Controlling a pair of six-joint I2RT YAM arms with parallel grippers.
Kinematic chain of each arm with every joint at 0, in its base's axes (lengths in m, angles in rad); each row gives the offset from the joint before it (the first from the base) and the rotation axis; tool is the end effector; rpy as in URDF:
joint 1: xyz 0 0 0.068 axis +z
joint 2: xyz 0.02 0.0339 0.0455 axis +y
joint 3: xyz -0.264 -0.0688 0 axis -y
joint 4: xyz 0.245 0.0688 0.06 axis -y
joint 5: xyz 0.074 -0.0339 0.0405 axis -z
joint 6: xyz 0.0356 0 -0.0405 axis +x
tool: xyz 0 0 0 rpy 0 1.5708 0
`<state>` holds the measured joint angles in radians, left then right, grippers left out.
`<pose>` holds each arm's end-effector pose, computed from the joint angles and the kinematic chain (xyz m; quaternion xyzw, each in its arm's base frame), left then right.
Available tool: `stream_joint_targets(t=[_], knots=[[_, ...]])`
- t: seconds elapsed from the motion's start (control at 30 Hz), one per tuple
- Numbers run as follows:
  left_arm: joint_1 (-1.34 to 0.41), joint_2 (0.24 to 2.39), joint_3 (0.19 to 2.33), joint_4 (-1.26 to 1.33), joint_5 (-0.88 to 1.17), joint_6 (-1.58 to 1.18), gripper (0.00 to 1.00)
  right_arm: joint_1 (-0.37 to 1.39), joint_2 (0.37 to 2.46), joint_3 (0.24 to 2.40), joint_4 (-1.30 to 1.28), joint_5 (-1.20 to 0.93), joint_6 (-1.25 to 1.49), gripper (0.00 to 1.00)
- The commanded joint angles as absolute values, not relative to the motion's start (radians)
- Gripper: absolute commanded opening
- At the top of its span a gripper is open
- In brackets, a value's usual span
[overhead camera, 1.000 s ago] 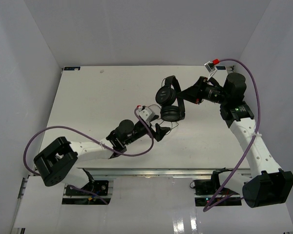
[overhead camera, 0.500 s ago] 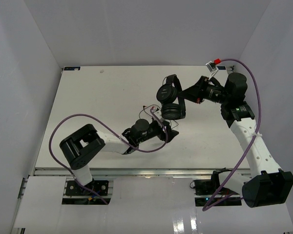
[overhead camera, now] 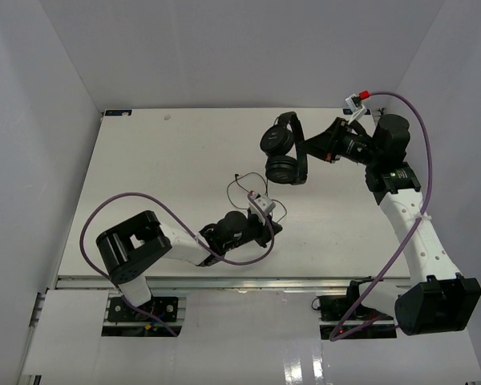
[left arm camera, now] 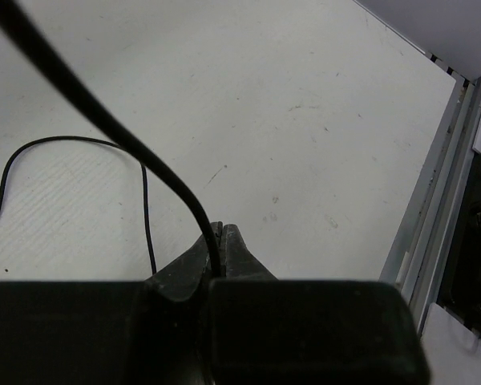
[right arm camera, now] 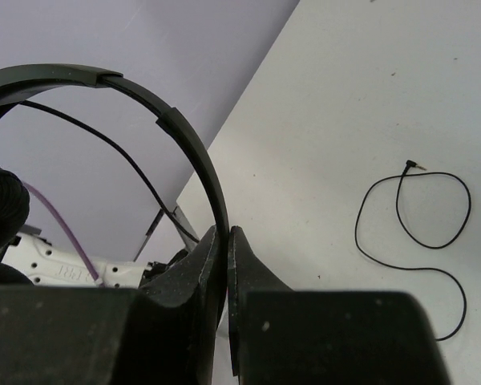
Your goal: Wrap the headphones
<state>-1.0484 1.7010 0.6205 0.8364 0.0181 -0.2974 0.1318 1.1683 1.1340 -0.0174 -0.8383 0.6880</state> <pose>0.1636 -0.2854 0.1609 0.2941 0.7310 -0.3893 0.4771 0.2554 0.0606 0.4029 -0.0876 0.7139 0.5213 0.4593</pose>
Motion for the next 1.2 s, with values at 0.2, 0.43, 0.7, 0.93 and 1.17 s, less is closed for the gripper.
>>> stream_joint_targets(t=[0.2,0.43,0.7,0.93,1.17], knots=[[-1.152,1.601,0.645,0.718,-0.081,-0.262,0.06,0.126,1.206,1.225,-0.149,-0.393,0.655,0.08],[-1.235,1.480,0.658,0.527,-0.115,-0.218,0.04,0.127,1.207,1.201,-0.157,-0.162,0.611,0.08],[-1.319,1.330,0.732,0.197,-0.188,-0.170,0.04,0.127,1.215,1.115,-0.089,-0.052,0.515,0.08],[-1.319,1.223,0.813,-0.066,-0.282,-0.080,0.04,0.129,1.179,1.063,-0.033,-0.028,0.399,0.08],[-1.308,1.193,0.922,-0.175,-0.397,0.111,0.04,0.153,1.126,0.997,0.031,0.054,0.198,0.08]])
